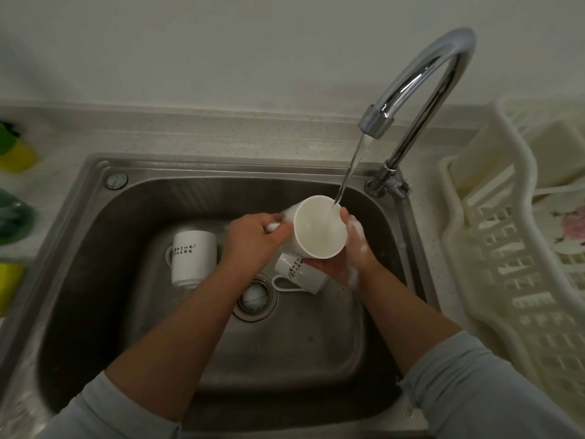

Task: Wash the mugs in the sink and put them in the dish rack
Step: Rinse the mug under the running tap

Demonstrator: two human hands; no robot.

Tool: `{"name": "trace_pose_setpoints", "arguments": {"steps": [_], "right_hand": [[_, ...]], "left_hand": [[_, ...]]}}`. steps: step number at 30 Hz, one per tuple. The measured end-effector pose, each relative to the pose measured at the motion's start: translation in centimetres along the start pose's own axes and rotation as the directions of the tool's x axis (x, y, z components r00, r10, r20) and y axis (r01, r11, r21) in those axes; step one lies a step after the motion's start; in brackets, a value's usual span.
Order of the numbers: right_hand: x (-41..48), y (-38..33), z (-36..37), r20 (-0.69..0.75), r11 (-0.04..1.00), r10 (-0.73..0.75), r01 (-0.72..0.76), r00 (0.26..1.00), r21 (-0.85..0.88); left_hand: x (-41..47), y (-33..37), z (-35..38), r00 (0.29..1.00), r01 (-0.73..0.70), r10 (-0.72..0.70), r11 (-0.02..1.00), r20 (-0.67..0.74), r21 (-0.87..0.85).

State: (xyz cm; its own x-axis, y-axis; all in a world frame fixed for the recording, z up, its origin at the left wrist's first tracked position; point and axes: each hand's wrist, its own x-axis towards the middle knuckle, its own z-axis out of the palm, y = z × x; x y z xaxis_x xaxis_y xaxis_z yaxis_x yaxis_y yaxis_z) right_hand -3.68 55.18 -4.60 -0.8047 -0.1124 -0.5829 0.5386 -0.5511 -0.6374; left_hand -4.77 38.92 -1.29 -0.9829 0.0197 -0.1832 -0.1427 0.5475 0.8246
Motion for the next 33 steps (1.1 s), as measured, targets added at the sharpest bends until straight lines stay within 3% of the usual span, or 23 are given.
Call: {"name": "trace_pose_setpoints", "arguments": {"steps": [4,6,10,14,16,17,19,20,22,25,29,31,33], "right_hand": [[0.2,-0.3,0.2,0.013,1.0,0.0,0.0,1.0,-0.001],[0.1,-0.5,0.6,-0.031,0.998,-0.051,0.05,0.998,-0.028],[0.7,0.1,0.9,-0.106,0.946,-0.212,0.177,0.971,-0.271],[0.6,-0.5,1.6,-0.154,0.87,-0.304,0.208,0.94,-0.447],[0.9,-1.0,1.9,-0.207,0.887,-0.272,0.162,0.94,-0.432],[1.4,-1.2,1.9,-0.234,0.903,-0.223,0.111,0.946,-0.415],[1.7,-1.6,2.4,-0.278,0.932,-0.074,-0.033,0.958,-0.362],[1.8,-1.8,2.7,-0.301,0.945,0.018,-0.115,0.954,-0.307],[2.4,-1.9,3.0,-0.331,0.948,0.159,-0.237,0.93,-0.213],[3.0,-1.7,3.8,-0.335,0.942,0.201,-0.275,0.92,-0.192],[3.7,-1.1,5.3,-0.372,0.939,0.035,-0.158,0.928,-0.304],[3.2,-0.3,5.7,-0.387,0.89,-0.153,-0.044,0.909,-0.455],[1.6,0.9,6.0,-0.309,0.731,-0.442,0.139,0.842,-0.668]], "left_hand": [[0.0,-0.2,-0.2,0.999,-0.023,0.023,1.0,-0.027,-0.004],[0.2,-0.3,-0.1,0.999,0.044,-0.045,0.992,-0.008,-0.116],[0.5,-0.3,-0.2,0.934,0.357,-0.302,0.83,0.193,-0.428],[-0.2,-1.2,-1.1,0.847,0.503,-0.317,0.739,0.426,-0.448],[-0.5,-1.0,-1.5,0.862,0.433,-0.278,0.838,0.423,-0.333],[-0.5,-0.8,-1.8,0.893,0.332,-0.242,0.923,0.379,-0.194],[-0.3,-0.5,-1.9,0.955,0.14,-0.13,0.99,0.267,-0.017],[-0.3,-0.4,-1.9,0.969,0.096,-0.084,0.995,0.231,-0.039],[-0.4,0.0,-1.5,0.983,0.097,-0.051,0.962,0.179,-0.256],[-0.5,0.6,-0.4,0.992,0.129,-0.098,0.781,0.083,-0.612],[-0.3,0.9,0.7,0.986,0.1,-0.161,0.744,-0.032,-0.66],[-0.2,0.9,1.2,0.981,0.128,-0.194,0.741,-0.028,-0.659],[-0.3,1.1,1.9,0.978,0.141,-0.206,0.777,-0.036,-0.613]]}}
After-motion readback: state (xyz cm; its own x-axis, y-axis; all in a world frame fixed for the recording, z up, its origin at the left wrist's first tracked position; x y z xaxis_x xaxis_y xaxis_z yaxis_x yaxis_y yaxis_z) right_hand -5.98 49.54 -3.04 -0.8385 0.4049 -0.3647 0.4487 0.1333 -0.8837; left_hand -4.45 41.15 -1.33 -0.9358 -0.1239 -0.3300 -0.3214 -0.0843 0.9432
